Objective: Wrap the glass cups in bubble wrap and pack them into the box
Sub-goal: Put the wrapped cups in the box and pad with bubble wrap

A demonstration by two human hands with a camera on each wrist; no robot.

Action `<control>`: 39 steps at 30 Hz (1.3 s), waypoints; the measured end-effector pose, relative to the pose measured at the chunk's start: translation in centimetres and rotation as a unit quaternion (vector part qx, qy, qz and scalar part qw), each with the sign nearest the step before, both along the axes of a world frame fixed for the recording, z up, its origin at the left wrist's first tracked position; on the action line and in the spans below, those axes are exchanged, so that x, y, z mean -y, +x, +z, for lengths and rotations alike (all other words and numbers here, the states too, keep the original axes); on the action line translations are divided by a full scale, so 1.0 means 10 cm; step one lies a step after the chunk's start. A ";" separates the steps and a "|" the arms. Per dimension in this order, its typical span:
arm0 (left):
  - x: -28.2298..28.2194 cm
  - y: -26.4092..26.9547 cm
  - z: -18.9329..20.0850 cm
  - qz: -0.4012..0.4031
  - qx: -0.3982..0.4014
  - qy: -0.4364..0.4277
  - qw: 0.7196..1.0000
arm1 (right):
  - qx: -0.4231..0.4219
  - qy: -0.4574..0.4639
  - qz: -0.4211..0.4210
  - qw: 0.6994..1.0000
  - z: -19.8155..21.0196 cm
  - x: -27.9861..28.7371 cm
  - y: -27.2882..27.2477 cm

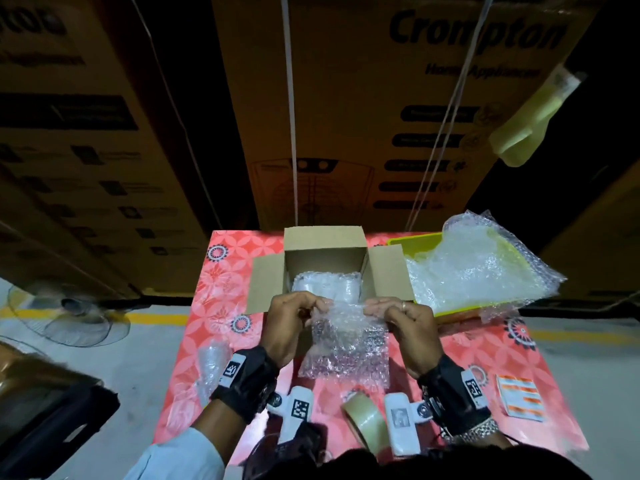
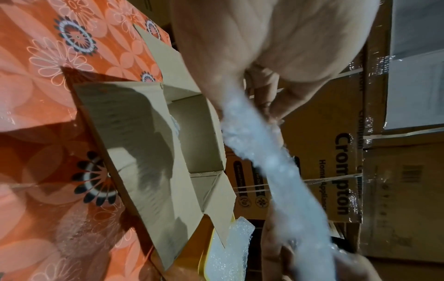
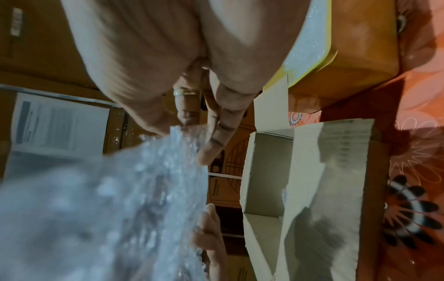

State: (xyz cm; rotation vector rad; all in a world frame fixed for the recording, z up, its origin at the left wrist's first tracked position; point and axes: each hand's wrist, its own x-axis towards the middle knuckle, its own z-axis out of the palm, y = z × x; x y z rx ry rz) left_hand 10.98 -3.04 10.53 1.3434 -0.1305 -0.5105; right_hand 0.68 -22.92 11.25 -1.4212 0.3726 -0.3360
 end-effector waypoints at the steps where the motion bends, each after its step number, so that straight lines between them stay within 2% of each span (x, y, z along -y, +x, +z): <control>1: -0.02 0.01 0.00 -0.003 -0.008 -0.013 1.000 | 0.002 0.007 -0.004 1.000 -0.01 -0.03 -0.01; 5: -0.14 0.06 -0.11 -0.035 0.002 0.004 0.999 | -0.021 -0.031 -0.023 0.999 -0.09 -0.14 -0.03; 7: -0.17 0.07 -0.17 -0.035 -0.009 0.033 0.999 | -0.040 -0.013 -0.037 0.998 -0.09 -0.18 -0.05; 10: -0.20 0.04 -0.18 -0.066 -0.038 0.023 0.997 | -0.045 -0.004 -0.043 0.998 -0.08 -0.19 -0.09; 14: -0.18 -0.02 -0.12 -0.110 0.029 0.032 0.993 | -0.035 -0.059 -0.034 0.997 -0.09 -0.17 -0.13; 16: -0.15 -0.06 -0.11 -0.102 0.061 0.028 0.993 | -0.028 -0.078 -0.032 0.996 -0.09 -0.14 -0.12; 20: -0.06 -0.07 -0.08 -0.047 0.073 0.038 0.995 | -0.013 -0.034 -0.041 0.999 -0.03 -0.11 -0.07; 23: 0.02 -0.10 -0.01 -0.014 0.024 0.026 0.999 | -0.008 0.059 -0.035 0.998 0.02 -0.04 -0.06; 25: 0.04 -0.11 0.04 -0.014 0.040 0.027 0.999 | 0.003 0.099 -0.018 0.995 0.03 0.01 -0.05; 30: 0.19 -0.24 0.22 -0.031 0.137 0.074 0.987 | -0.030 0.060 -0.021 0.998 -0.01 0.23 -0.06; 34: 0.33 -0.30 0.25 -0.008 0.141 0.067 0.988 | -0.046 0.130 0.025 0.990 -0.03 0.35 -0.08; 37: 0.39 -0.37 0.19 -0.004 0.156 0.080 0.984 | -0.037 0.129 0.039 0.990 0.02 0.39 -0.12; 39: 0.44 -0.42 0.14 -0.011 0.134 0.113 0.984 | -0.037 0.119 0.048 0.991 0.04 0.43 -0.15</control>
